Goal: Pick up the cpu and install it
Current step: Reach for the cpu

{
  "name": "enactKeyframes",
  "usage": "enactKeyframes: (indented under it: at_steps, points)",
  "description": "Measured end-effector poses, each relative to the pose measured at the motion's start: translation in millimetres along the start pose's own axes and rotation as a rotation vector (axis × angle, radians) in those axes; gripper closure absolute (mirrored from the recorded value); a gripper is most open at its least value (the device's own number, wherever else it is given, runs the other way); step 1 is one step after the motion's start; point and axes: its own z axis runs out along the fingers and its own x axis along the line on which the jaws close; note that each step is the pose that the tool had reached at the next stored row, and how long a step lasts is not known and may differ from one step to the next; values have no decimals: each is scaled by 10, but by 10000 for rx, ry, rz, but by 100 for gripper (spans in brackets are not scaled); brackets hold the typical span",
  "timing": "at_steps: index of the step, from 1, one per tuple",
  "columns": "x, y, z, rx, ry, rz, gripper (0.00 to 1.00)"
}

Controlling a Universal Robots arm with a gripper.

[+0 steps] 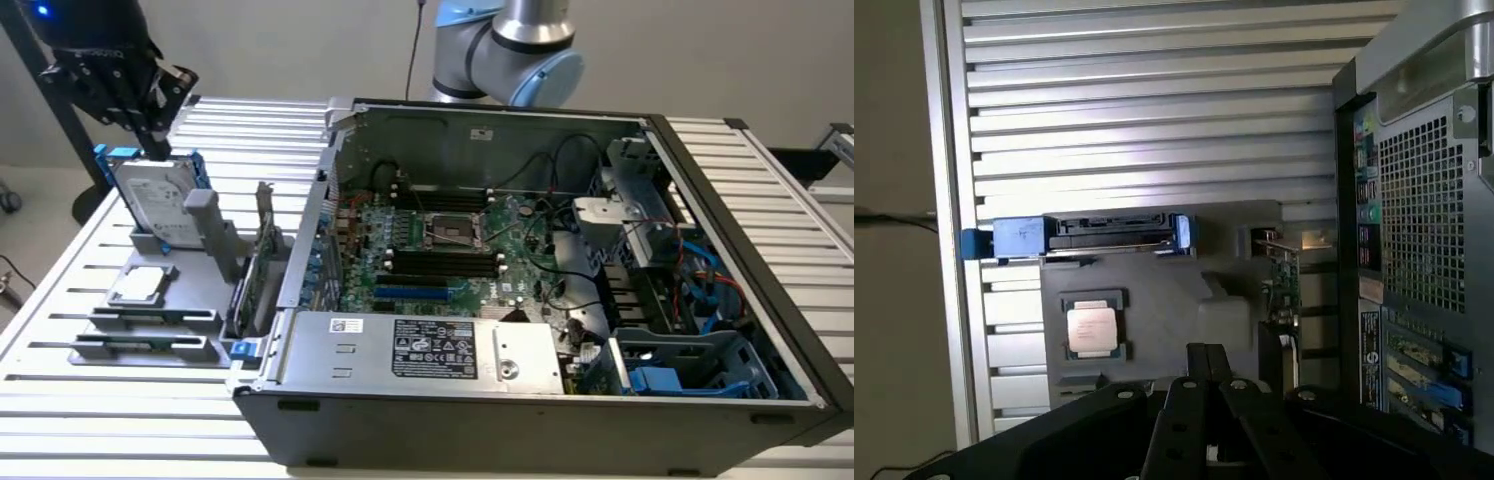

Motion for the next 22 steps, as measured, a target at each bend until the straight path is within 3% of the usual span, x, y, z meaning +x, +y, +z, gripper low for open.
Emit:
enactKeyframes:
  at_steps: [13, 14, 22]
  points:
    - [586, -45, 91, 38, 162, 8, 89]
    - [605, -47, 91, 41, 184, 9, 89]
    - [605, -47, 91, 41, 185, 9, 89]
